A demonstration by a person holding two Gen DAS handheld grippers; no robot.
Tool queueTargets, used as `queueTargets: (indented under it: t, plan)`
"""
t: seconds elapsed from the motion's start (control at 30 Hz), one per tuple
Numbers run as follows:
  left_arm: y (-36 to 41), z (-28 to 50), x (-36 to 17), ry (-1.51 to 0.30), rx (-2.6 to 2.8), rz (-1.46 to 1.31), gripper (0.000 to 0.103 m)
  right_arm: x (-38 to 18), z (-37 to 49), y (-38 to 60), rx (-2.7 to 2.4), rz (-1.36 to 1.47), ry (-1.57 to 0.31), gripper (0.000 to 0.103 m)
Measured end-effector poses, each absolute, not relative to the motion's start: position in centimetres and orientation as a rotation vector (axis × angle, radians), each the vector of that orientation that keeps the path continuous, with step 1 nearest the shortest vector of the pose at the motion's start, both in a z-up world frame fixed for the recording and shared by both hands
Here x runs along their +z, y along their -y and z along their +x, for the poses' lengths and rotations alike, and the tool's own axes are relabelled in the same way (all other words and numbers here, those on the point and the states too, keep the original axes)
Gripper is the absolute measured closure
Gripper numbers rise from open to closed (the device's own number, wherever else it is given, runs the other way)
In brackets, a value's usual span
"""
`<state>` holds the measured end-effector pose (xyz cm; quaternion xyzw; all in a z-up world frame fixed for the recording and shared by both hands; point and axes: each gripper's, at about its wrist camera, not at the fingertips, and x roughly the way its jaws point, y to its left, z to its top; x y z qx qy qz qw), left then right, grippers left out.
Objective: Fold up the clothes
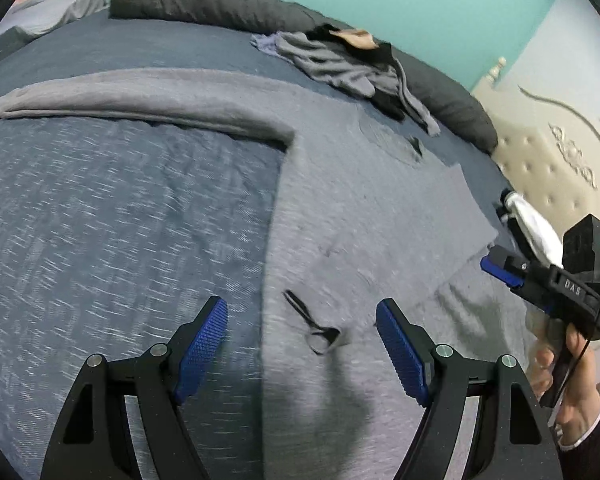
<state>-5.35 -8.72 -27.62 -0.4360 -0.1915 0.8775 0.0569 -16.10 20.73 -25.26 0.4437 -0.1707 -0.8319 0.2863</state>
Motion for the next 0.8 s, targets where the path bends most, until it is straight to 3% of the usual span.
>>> queueTargets:
  t: [0.07, 0.17, 0.3, 0.43, 0.6, 0.8]
  plan:
    - [8.0, -5.6, -28.0, 0.55, 2.655, -1.345, 0.024, -26.2, -15.6, -22.3, -2.25, 1.19, 0.527, 0.053]
    - [7.2, -5.9, -28.5, 0.507, 2.641, -1.375, 0.033, -27.2, -14.8, -23.7, -2.281, 1.189, 0.584, 0.053]
    - [6.7, -6.2, -28.7, 0.486, 2.635, -1.393, 0.035, -28.1, -14.1, -25.4, -2.297, 1.176, 0.629, 0.052]
    - [6.3, -6.5, -28.6, 0.463, 2.634, -1.406, 0.047, -28.5, -14.0, -26.1, -2.287, 1.182, 0.656, 0.052]
    - [5.2, -7.0, -28.8, 0.44, 2.605, -1.423, 0.048, -29.0, -13.8, -26.3, -2.267, 1.2, 0.667, 0.052]
    - [6.2, -7.8, -31.0, 0.601, 2.546, -1.482, 0.048, -29.6, -13.6, -26.8, -2.269, 1.227, 0.678, 0.052]
